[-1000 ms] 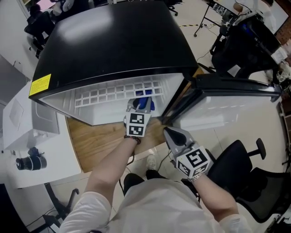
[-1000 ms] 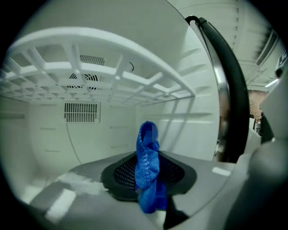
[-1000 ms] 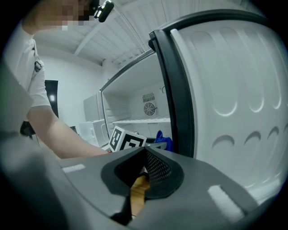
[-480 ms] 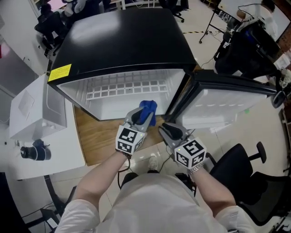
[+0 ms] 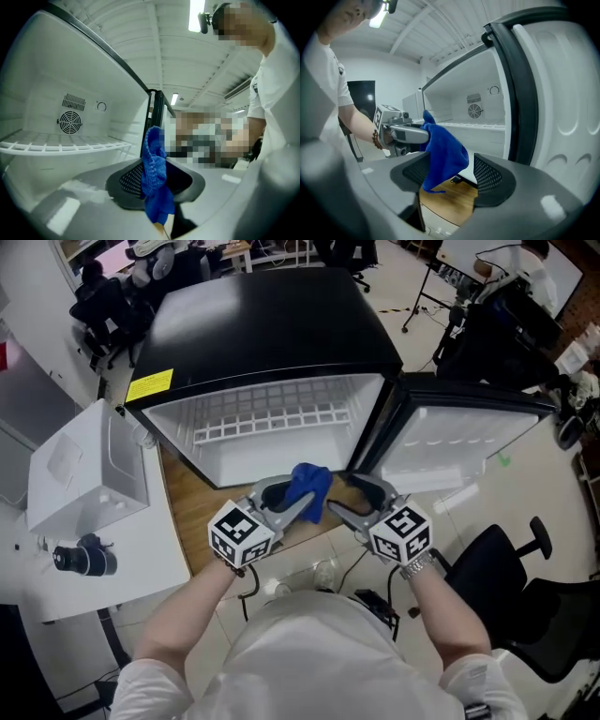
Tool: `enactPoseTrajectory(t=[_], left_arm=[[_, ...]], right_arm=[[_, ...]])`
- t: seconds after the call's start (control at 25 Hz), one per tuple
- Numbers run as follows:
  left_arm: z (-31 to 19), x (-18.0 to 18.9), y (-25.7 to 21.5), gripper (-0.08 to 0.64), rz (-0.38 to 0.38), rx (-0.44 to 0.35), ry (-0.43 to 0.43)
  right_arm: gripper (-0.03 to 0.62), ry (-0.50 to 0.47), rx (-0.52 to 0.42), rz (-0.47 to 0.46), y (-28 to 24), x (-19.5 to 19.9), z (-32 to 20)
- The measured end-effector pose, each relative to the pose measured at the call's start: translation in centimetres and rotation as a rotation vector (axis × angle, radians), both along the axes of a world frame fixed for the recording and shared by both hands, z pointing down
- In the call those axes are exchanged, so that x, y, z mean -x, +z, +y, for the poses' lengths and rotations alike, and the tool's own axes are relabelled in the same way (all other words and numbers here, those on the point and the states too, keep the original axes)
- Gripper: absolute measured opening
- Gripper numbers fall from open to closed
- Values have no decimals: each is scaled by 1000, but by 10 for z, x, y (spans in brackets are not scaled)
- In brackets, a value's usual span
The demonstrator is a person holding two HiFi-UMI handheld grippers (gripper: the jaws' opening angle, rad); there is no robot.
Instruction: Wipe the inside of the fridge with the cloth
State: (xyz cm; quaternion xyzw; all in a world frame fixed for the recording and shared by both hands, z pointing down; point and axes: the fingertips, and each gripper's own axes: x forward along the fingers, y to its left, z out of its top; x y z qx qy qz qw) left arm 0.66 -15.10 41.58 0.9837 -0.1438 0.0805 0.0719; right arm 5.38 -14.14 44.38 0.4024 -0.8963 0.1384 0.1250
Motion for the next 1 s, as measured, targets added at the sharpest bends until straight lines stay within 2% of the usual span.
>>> enactPoseTrajectory(t=[0.12, 0.28, 0.36, 0.48, 0.68, 0.84, 1.0], left_arm=[[18, 12, -15, 110, 33, 33, 101], [39, 32, -35, 110, 71, 71, 211], [49, 41, -42, 110, 84, 83, 262], [63, 51, -48, 110, 90, 98, 325], [83, 57, -50, 112, 87, 122, 407], [97, 58, -50, 112, 67, 138, 476], [103, 55, -46, 115, 36, 134, 524]], right_arm=[[313, -57, 17, -39, -7, 18, 11], [362, -136, 82, -163, -15, 42, 29], [367, -171, 111, -212, -18, 52, 38], [367, -225, 129, -237, -24, 73, 53], [367, -283, 122, -244, -35, 104, 69], [352, -311, 100, -190, -40, 117, 77], [232, -319, 56, -104, -39, 125, 83]])
